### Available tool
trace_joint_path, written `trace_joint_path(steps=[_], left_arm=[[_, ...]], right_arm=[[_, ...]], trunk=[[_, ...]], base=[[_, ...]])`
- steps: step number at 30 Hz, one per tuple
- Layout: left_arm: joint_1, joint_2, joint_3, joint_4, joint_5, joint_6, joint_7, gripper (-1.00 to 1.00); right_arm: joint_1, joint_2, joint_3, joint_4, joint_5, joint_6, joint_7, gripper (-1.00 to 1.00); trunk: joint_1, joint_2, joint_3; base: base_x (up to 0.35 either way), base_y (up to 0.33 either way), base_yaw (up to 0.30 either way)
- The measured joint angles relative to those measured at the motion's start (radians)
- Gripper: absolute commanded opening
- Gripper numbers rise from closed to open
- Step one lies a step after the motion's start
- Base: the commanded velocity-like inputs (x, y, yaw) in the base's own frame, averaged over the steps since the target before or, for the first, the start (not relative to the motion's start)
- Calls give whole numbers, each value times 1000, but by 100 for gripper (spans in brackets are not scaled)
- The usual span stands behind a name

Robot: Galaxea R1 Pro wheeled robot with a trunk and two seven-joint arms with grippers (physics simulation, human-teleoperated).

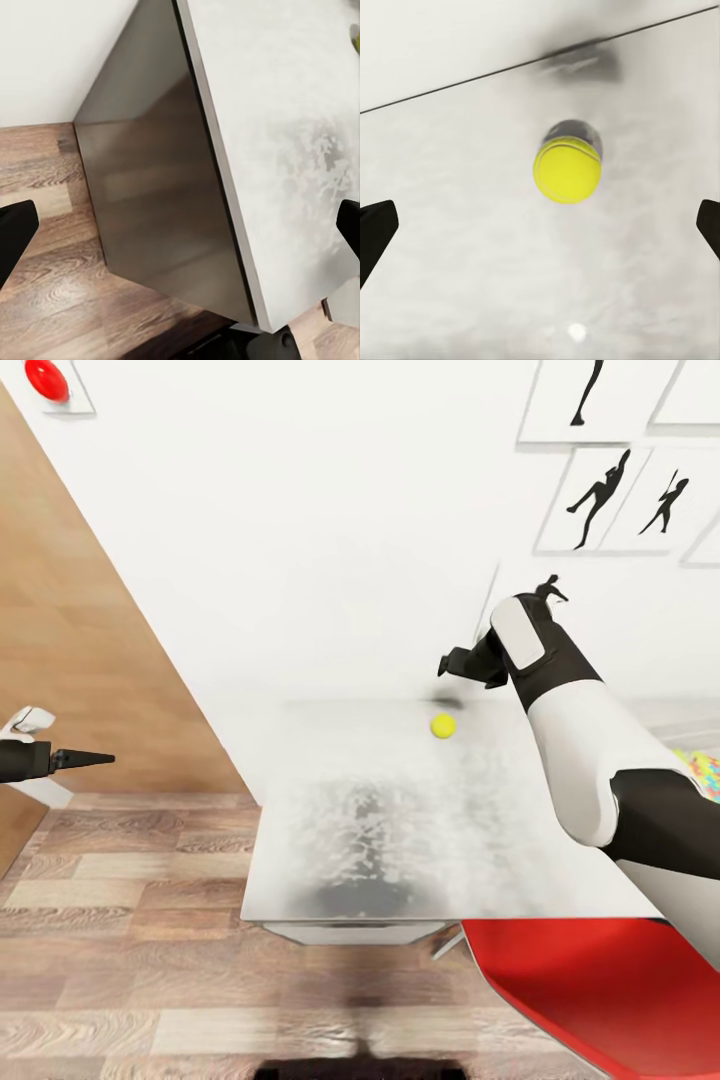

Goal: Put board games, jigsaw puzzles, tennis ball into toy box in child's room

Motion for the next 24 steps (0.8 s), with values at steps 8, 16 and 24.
trace_joint_path(steps=[8, 16, 24], left_arm=[[0, 0, -1, 0, 0, -1, 0, 100], [1, 0, -1, 0, 0, -1, 0, 100], [1, 0, -1, 0, 0, -1, 0, 100]], right_arm=[[4, -2, 2, 0, 1, 0, 1, 100], [5, 0, 3, 0, 2, 0, 0, 100], [5, 0, 4, 0, 2, 0, 0, 100]], trunk=[[0, 0, -13], [0, 0, -27], [0, 0, -40]], base=[[0, 0, 0], [0, 0, 0], [0, 0, 0]])
